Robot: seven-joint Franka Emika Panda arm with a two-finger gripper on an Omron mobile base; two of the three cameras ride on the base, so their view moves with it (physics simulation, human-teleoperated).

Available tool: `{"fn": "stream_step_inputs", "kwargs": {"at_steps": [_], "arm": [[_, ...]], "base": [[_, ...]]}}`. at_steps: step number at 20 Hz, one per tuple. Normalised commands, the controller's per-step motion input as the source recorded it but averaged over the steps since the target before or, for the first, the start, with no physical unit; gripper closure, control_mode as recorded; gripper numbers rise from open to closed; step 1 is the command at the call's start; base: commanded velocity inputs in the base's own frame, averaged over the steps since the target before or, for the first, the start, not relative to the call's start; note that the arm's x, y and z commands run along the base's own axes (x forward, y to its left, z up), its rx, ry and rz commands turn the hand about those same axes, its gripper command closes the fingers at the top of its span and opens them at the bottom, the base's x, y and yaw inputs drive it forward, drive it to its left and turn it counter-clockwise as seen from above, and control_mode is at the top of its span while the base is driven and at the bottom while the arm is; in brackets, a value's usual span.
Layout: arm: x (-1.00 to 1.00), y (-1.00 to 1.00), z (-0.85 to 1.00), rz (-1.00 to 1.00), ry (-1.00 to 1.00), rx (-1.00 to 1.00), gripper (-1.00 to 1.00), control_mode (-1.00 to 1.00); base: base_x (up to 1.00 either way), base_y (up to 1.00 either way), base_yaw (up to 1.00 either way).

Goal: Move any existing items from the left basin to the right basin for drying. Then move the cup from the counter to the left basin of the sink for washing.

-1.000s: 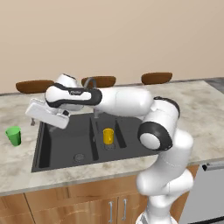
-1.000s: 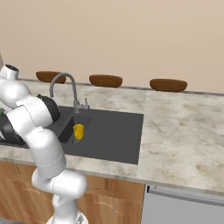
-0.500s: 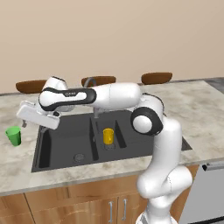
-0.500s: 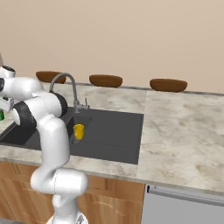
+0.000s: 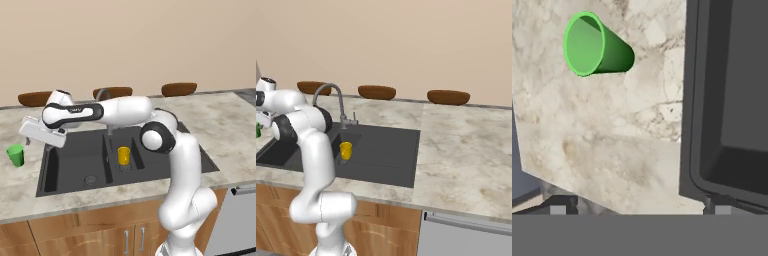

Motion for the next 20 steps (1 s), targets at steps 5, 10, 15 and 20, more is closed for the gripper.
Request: {"fn": "stream_step_inputs", "kwargs": {"at_steps": [5, 10, 15, 20], "arm": [[0.16, 0.25, -0.21, 0.00, 0.00, 0.00, -1.00, -1.00], [0.21, 0.34, -0.10, 0.00, 0.00, 0.00, -1.00, -1.00], [0.23, 0.26, -0.06, 0.00, 0.00, 0.00, -1.00, -1.00], [0.24, 0.10, -0.10, 0.00, -0.01, 0.00, -1.00, -1.00]], "base": [[0.00, 0.00, 0.00], [0.00, 0.00, 0.00], [0.00, 0.00, 0.00], [0.00, 0.00, 0.00]]}}
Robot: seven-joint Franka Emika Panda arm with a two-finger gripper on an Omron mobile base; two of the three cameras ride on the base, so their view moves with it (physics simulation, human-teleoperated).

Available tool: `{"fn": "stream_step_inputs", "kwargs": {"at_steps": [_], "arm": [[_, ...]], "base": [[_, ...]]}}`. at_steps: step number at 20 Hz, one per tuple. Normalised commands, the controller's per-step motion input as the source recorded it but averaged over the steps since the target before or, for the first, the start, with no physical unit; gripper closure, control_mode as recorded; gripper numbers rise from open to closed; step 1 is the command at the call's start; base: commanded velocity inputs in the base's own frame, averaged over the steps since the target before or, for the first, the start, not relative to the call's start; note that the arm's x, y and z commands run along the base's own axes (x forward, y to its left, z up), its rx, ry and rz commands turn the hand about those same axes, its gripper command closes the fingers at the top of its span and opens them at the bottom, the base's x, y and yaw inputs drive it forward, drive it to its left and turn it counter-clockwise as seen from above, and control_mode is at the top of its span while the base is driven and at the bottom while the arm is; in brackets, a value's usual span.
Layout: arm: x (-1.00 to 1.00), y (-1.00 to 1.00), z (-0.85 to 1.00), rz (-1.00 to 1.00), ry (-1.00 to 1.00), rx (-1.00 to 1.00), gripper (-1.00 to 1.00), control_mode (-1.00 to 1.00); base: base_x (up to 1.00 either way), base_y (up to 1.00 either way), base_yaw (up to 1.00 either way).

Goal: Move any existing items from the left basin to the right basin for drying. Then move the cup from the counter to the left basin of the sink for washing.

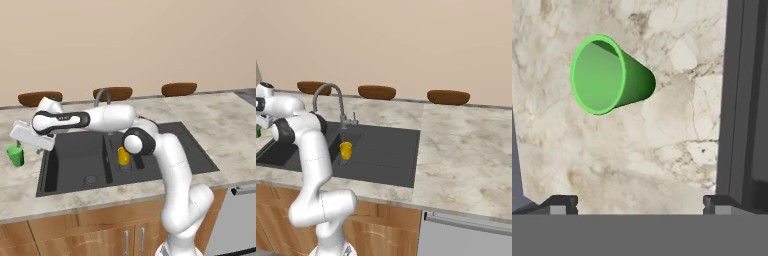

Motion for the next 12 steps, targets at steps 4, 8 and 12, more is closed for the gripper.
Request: {"fn": "stream_step_inputs", "kwargs": {"at_steps": [4, 8, 12], "arm": [[0.26, 0.06, -0.15, 0.00, 0.00, 0.00, -1.00, -1.00], [0.21, 0.04, -0.21, 0.00, -0.01, 0.00, -1.00, -1.00], [0.22, 0.16, -0.31, 0.00, 0.00, 0.00, -1.00, -1.00]], "base": [[0.00, 0.00, 0.00], [0.00, 0.00, 0.00], [0.00, 0.00, 0.00]]}}
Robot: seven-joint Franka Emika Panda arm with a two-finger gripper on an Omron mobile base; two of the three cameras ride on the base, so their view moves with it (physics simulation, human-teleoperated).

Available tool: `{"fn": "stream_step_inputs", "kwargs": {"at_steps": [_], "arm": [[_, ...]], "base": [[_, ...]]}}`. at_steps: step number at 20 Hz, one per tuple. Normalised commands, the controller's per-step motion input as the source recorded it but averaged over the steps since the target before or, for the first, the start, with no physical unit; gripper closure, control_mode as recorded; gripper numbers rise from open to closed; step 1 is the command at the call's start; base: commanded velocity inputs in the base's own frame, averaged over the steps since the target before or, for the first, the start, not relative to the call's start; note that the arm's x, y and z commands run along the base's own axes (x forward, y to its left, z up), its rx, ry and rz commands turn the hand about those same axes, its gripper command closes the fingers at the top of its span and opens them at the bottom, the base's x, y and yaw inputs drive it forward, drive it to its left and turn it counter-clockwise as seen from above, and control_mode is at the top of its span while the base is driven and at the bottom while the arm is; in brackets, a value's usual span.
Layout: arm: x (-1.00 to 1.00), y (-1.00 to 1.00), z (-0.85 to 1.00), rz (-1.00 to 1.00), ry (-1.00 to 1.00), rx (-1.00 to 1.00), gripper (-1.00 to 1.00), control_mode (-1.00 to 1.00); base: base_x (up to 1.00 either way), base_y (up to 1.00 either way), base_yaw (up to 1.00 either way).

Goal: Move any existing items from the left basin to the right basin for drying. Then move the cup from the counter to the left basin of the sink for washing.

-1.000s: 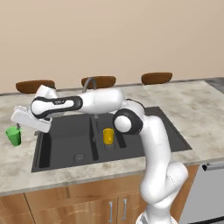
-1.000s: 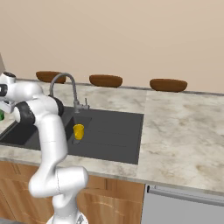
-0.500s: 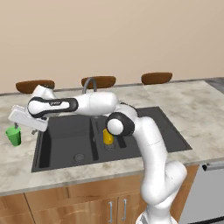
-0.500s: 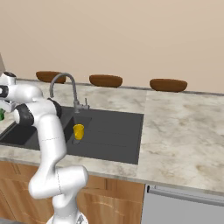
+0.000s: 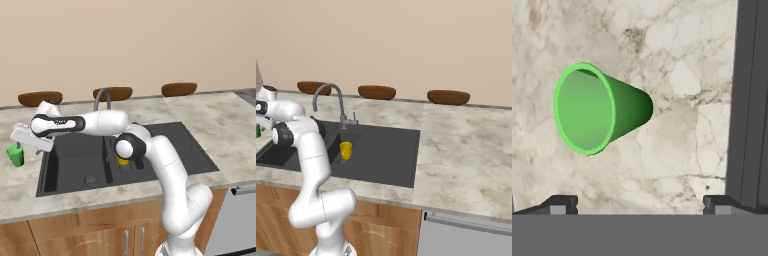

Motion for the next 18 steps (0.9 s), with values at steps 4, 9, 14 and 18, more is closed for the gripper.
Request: {"fn": "stream_step_inputs", "kwargs": {"at_steps": [4, 9, 14, 18], "arm": [[0.29, 0.23, -0.23, 0.00, -0.01, 0.00, -1.00, -1.00], [0.27, 0.17, -0.15, 0.00, -0.01, 0.00, -1.00, -1.00], [0.26, 0.11, -0.01, 0.00, -0.01, 0.00, -1.00, -1.00], [0.17, 0.12, -0.04, 0.00, 0.00, 0.00, -1.00, -1.00]], "base": [[0.00, 0.00, 0.00], [0.00, 0.00, 0.00], [0.00, 0.00, 0.00], [0.00, 0.00, 0.00]]}}
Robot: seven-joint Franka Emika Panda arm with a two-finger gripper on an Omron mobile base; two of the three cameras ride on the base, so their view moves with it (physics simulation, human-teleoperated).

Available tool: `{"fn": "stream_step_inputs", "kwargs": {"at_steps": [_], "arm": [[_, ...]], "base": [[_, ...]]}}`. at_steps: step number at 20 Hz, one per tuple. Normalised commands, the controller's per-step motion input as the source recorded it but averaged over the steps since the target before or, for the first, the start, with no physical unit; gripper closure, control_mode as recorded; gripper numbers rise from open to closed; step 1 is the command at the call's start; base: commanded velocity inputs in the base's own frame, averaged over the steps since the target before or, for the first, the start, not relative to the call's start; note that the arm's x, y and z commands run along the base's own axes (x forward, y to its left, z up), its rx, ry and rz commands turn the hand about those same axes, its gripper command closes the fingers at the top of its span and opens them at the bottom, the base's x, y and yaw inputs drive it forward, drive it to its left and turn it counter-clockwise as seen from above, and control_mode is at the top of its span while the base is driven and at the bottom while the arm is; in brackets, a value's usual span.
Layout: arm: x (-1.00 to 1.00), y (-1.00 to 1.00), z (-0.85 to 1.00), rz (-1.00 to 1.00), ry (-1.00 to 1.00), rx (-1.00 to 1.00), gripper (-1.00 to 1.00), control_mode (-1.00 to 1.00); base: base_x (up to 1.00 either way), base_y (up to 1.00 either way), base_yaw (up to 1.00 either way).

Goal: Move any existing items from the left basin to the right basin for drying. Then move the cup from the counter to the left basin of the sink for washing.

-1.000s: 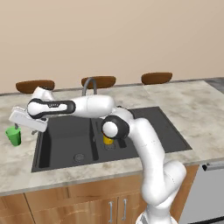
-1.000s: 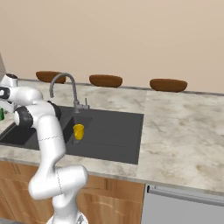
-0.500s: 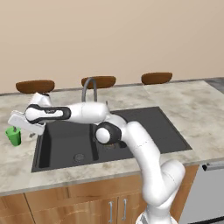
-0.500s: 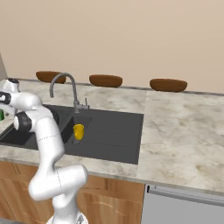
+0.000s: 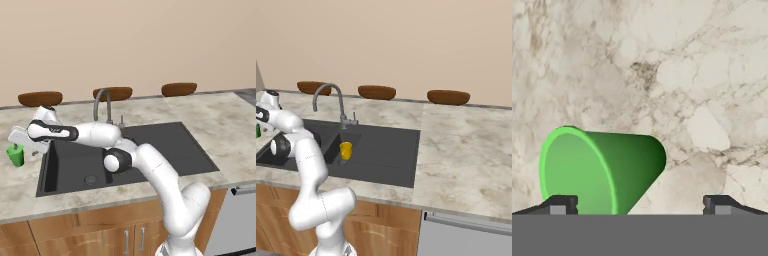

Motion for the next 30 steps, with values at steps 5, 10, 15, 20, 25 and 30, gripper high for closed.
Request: {"fn": "stream_step_inputs", "kwargs": {"at_steps": [5, 10, 15, 20, 25, 30], "arm": [[0.15, 0.16, -0.12, 0.00, 0.00, 0.02, -1.00, -1.00], [0.01, 0.07, -0.08, 0.00, 0.00, 0.03, -1.00, -1.00], [-0.10, -0.01, -0.03, -0.04, 0.00, 0.00, 1.00, -1.00], [-0.27, -0.27, 0.00, -0.06, 0.00, 0.00, 1.00, -1.00], [-0.43, -0.53, 0.02, -0.06, 0.00, 0.01, 1.00, -1.00], [-0.51, -0.74, 0.07, -0.06, -0.01, 0.02, 1.00, -1.00]], "base": [[0.00, 0.00, 0.00], [0.00, 0.00, 0.00], [0.00, 0.00, 0.00], [0.00, 0.00, 0.00], [0.00, 0.00, 0.00], [0.00, 0.00, 0.00]]}}
